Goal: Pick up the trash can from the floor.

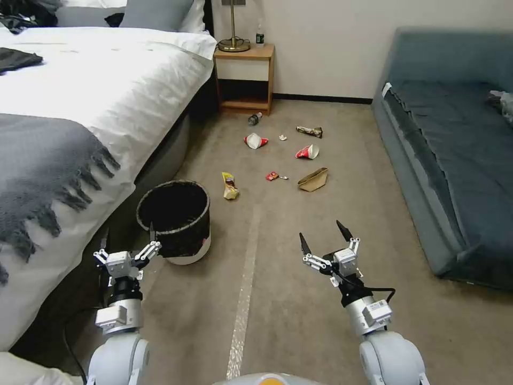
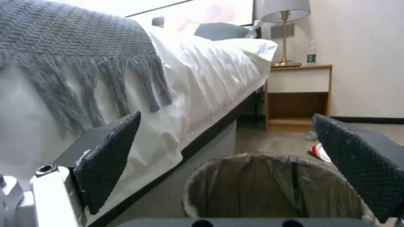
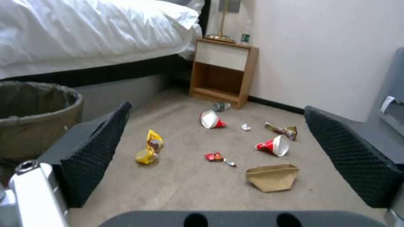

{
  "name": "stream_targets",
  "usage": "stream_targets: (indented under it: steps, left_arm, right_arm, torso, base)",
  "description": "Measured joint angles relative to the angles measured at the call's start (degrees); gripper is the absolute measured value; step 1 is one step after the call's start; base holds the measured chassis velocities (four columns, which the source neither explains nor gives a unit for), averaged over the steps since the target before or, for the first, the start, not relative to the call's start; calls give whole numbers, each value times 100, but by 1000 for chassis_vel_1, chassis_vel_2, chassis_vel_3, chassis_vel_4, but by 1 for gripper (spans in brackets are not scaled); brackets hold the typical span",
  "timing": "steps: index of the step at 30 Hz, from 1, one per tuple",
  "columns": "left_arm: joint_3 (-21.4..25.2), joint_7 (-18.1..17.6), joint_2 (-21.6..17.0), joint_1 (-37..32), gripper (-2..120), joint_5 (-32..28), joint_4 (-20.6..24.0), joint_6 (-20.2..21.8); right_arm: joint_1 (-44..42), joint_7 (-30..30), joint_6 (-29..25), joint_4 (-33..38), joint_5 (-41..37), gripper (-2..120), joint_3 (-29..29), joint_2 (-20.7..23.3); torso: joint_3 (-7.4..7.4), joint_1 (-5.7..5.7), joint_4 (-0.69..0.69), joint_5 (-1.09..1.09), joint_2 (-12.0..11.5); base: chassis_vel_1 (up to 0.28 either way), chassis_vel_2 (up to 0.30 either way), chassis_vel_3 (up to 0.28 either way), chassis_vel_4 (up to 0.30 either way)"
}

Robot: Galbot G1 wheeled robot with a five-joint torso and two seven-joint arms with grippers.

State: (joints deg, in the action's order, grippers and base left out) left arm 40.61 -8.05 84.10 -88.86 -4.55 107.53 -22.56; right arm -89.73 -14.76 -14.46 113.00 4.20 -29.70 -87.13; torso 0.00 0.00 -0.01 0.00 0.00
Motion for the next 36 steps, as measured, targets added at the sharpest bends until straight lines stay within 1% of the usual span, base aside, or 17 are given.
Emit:
stream_targets:
  steps: [6,8,9,11,14,19,21,25,28,30,31,32,33,34,36]
  left_arm:
    - [-15,-208,3,0,100,57,33,115]
    - [-33,-390,0,2,100,151,64,210]
    - [-33,-390,0,2,100,151,64,210]
    - [-41,-523,-7,6,100,215,83,276]
    - [-44,-593,-6,13,100,241,88,293]
    - [-59,-719,12,27,100,243,88,315]
    - [-93,-932,41,62,100,216,82,412]
    - [-107,-1018,59,88,100,178,81,493]
    - [-139,-1094,61,111,100,37,91,616]
    - [-214,-1217,51,110,100,-288,182,889]
    - [-214,-1217,51,110,100,-288,182,889]
    - [-276,-1363,49,104,100,-575,281,1216]
    - [-296,-1459,52,104,100,-719,337,1423]
    - [-296,-1459,52,104,100,-719,337,1423]
    - [-297,-1642,65,161,100,-1182,440,1947]
  right_arm:
    - [15,-7,-4,-7,-4,100,13,6]
    - [21,-7,-4,-14,-11,100,18,9]
    - [21,-7,-4,-14,-11,100,18,9]
    - [27,-7,-4,-23,-14,100,24,9]
    - [30,-7,-4,-26,-15,100,34,8]
    - [47,-6,-19,-40,-19,100,38,9]
    - [88,-3,-125,-83,-15,100,35,19]
    - [109,-3,-150,-91,29,100,32,31]
    - [124,-10,-157,-101,64,100,34,34]
    - [126,-77,-176,-121,88,100,41,31]
    - [126,-77,-176,-121,88,100,41,31]
    - [124,-109,-200,-147,103,100,45,30]
    - [125,-120,-208,-159,105,100,46,31]
    - [125,-120,-208,-159,105,100,46,31]
    - [143,-142,-228,-186,105,100,45,46]
  torso:
    - [0,0,0,0,0]
    - [0,0,0,0,0]
    - [0,0,0,0,0]
    - [0,0,0,0,0]
    - [0,0,0,0,0]
    - [0,-1,1,0,0]
    - [0,0,0,0,0]
    - [0,0,0,0,0]
    - [0,0,0,0,0]
    - [0,0,1,1,0]
    - [0,0,1,1,0]
    - [0,0,1,0,0]
    - [0,0,1,0,0]
    - [0,0,1,0,0]
    - [0,0,1,0,0]
  base:
    - [-69,76,65,-66]
    - [-61,65,65,-71]
    - [-66,69,65,-79]
    - [-71,83,60,-77]
    - [-73,78,68,-73]
    - [-68,70,66,-80]
    - [-65,70,67,-69]
    - [-57,51,51,-56]
    - [0,0,0,0]
    - [0,0,0,0]
    - [0,0,0,0]
    - [0,0,0,0]
    - [0,0,0,0]
    - [0,0,0,0]
    - [0,0,0,0]
